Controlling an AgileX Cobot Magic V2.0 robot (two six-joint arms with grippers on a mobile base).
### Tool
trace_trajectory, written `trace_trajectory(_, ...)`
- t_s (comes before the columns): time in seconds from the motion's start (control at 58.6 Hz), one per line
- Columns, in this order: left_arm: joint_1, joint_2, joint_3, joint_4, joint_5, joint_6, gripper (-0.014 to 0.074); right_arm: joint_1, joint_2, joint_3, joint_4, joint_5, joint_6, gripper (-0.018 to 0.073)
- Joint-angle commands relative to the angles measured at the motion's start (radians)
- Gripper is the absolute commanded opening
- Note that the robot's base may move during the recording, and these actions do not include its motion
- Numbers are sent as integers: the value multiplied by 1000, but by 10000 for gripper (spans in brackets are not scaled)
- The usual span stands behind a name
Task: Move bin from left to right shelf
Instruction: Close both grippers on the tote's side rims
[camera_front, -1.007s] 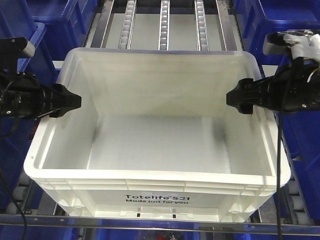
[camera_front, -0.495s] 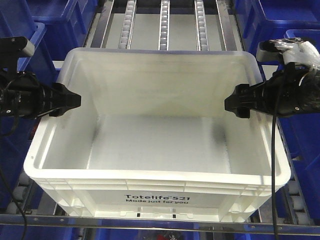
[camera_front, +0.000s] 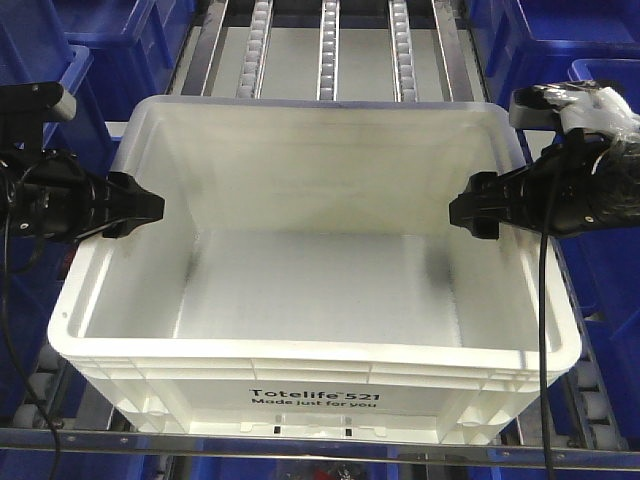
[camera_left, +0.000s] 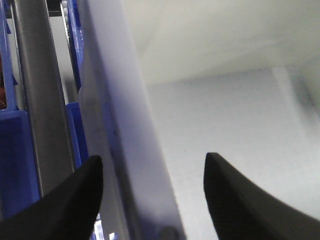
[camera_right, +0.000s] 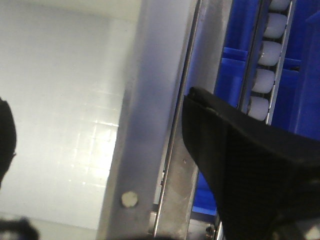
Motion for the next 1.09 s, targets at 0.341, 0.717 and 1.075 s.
trace_trajectory(0.341, -6, -18, -34, -28, -31, -7, 428, 0, 0, -35, -13, -50, -4, 593)
trace_trajectory(0.717, -6, -18, -34, -28, -32, -7, 408, 0, 24, -35, -10, -42, -4, 589)
trace_trajectory(1.075, -6, -18, -34, -28, -41, -7, 136, 0, 24, -35, -10, -45, -4, 320)
